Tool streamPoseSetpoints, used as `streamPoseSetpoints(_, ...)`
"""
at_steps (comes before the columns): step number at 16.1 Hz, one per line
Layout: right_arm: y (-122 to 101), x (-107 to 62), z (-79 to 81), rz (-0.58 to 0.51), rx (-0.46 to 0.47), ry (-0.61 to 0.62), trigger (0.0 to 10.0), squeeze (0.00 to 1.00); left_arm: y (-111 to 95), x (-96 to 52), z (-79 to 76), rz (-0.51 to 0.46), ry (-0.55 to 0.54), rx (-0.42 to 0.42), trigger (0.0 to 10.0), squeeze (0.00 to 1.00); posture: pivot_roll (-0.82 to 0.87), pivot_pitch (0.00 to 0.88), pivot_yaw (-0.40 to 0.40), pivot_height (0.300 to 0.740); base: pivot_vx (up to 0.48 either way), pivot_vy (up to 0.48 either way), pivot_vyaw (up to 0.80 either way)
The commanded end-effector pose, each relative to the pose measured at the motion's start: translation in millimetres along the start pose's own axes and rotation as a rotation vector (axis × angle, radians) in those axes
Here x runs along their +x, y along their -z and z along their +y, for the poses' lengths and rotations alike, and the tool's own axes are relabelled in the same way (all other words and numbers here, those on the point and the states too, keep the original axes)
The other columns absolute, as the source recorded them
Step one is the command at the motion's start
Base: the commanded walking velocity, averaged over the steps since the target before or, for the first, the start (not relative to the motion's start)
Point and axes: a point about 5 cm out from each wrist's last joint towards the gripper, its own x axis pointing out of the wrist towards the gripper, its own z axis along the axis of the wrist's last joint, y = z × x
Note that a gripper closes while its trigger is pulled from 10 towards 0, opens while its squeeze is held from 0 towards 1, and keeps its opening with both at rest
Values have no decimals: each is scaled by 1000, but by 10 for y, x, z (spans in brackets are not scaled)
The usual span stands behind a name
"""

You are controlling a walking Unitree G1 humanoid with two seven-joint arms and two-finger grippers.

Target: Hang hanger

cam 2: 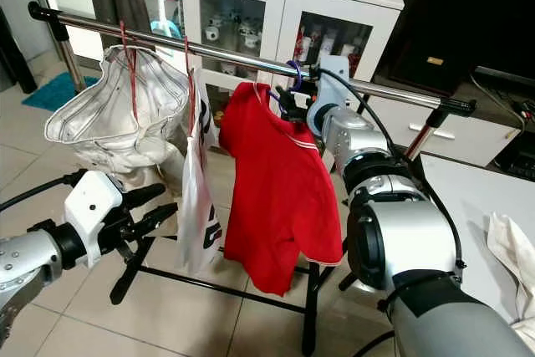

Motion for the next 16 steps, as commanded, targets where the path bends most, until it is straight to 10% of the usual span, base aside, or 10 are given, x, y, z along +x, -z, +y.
streamPoseSetpoints(1, -67, 2, 10, -23, 22, -10, 10000, 0, -25, -39, -1, 2, 9, 4, 10000, 0, 93, 0, -122, 740, 0, 0, 0)
streamPoseSetpoints(10, -4, 51, 183, -3, -5, -24, 10000, 0, -22, -244, -55, 62, 19, -6, 10000, 0, 136, 38, -138, 740, 0, 0, 0)
streamPoseSetpoints(15, 108, 55, 205, 31, -1, -32, 1608, 0, -21, -262, -81, 74, 26, -16, 10000, 0, 128, 56, -134, 740, 0, 0, 0)
streamPoseSetpoints(16, 121, 56, 209, 36, 2, -33, 1608, 0, -21, -267, -86, 75, 27, -16, 10000, 0, 128, 56, -134, 740, 0, 0, 0)
